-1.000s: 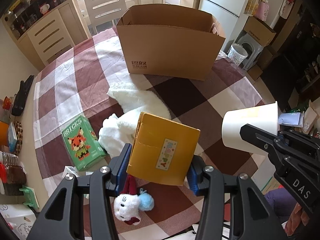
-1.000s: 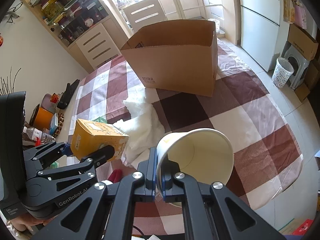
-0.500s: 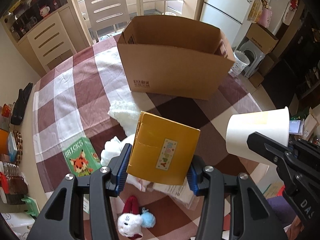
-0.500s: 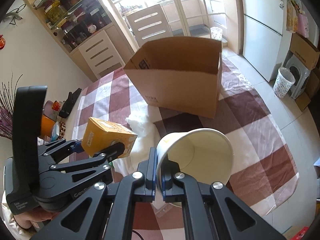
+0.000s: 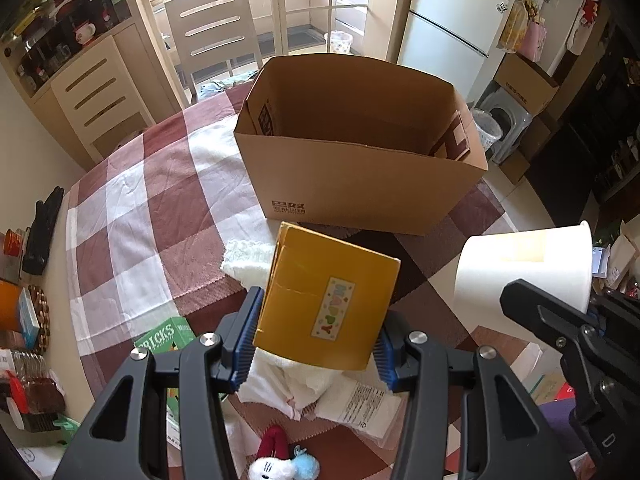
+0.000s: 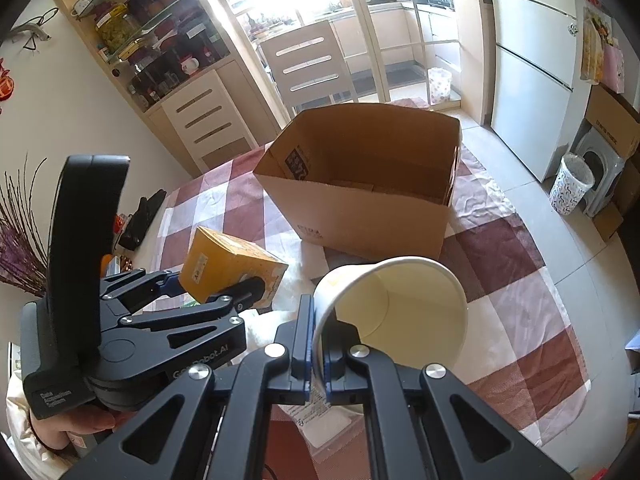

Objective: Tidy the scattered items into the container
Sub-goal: 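Carry the yellow box and paper cup with both tools toward the cardboard box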

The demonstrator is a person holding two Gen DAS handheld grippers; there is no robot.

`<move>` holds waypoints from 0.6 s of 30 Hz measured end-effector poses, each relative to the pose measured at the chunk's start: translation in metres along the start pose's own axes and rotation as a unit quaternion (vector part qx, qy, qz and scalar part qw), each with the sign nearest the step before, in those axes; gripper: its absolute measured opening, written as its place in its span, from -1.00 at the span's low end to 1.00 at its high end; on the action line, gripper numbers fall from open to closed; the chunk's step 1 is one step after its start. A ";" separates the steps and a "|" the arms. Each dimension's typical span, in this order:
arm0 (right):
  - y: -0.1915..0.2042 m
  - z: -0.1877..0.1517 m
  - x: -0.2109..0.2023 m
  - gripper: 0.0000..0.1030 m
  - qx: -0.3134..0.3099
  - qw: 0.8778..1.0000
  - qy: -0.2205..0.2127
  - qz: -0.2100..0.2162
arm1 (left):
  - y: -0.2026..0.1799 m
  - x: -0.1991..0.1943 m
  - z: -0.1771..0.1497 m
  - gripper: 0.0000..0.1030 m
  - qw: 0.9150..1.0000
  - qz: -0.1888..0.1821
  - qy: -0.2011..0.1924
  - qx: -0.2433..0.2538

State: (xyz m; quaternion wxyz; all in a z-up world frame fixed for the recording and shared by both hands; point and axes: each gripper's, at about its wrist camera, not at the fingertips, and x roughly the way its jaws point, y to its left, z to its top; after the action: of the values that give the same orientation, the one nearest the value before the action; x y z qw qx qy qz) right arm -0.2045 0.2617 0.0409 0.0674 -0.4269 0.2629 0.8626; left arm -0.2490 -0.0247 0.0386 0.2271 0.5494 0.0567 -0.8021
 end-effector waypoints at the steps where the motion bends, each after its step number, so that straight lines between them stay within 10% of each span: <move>1: 0.000 0.002 0.001 -0.94 0.001 1.000 0.000 -0.001 | 0.000 0.001 0.002 -0.03 1.000 0.000 0.000 0.001; 18: -0.009 0.042 0.011 -0.94 -0.001 1.000 -0.010 -0.011 | -0.006 0.017 0.054 -0.03 1.000 -0.021 0.006 0.009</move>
State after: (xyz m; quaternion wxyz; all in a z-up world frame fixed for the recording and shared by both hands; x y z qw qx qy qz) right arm -0.2377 0.2899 0.0498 0.0786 -0.4209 0.2566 0.8665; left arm -0.3033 -0.0429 0.0432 0.2047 0.5551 0.0625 -0.8038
